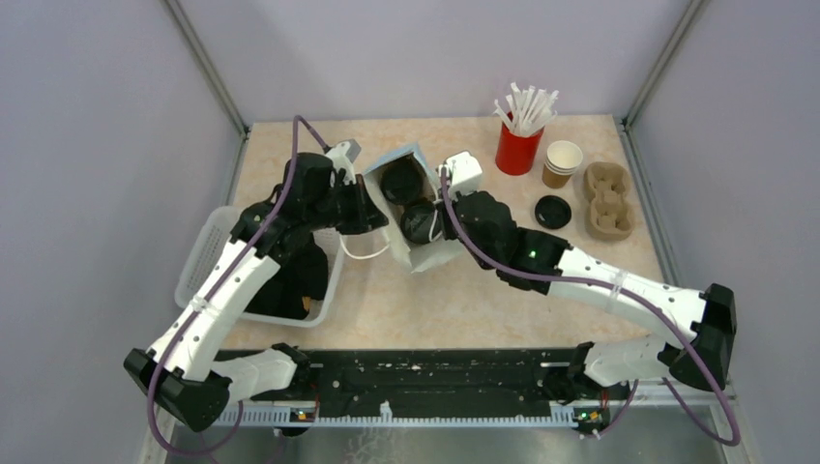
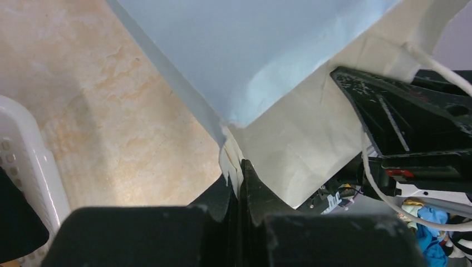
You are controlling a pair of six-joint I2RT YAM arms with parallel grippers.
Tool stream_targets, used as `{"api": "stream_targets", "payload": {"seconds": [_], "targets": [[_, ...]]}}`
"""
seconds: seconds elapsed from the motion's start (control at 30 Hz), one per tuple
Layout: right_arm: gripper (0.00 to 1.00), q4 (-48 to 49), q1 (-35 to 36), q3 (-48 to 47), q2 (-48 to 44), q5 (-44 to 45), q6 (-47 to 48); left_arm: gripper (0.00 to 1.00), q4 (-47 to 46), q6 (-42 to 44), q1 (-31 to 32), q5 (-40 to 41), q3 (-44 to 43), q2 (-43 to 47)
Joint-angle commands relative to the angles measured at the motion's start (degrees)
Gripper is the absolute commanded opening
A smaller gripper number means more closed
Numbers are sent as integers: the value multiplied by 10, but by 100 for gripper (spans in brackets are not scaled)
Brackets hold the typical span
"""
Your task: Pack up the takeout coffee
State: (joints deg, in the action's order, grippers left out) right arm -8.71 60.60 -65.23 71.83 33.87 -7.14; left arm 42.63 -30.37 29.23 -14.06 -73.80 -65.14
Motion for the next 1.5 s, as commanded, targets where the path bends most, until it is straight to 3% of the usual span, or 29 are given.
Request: {"api": "stream_targets", "payload": {"seconds": [0.0,0.17,0.8,1.27,1.47], "targets": [[0,-115,4,-82,27,-6,-88,0,10,-14,-1,7,-58,-3],[0,-203,5,-105,27,-30,-169,0,43,-30,-1,10,-72,-6],[0,-333,5,-155,3,-49,-244,0,93,-62,-3,-28,-53,-15],[0,-344,4,-161,1,-51,-265,0,98,-62,-3,-23,-68,-47],[6,-353,4,-159,-1,-40,-267,0,99,-61,-3,-35,-72,-61]]}}
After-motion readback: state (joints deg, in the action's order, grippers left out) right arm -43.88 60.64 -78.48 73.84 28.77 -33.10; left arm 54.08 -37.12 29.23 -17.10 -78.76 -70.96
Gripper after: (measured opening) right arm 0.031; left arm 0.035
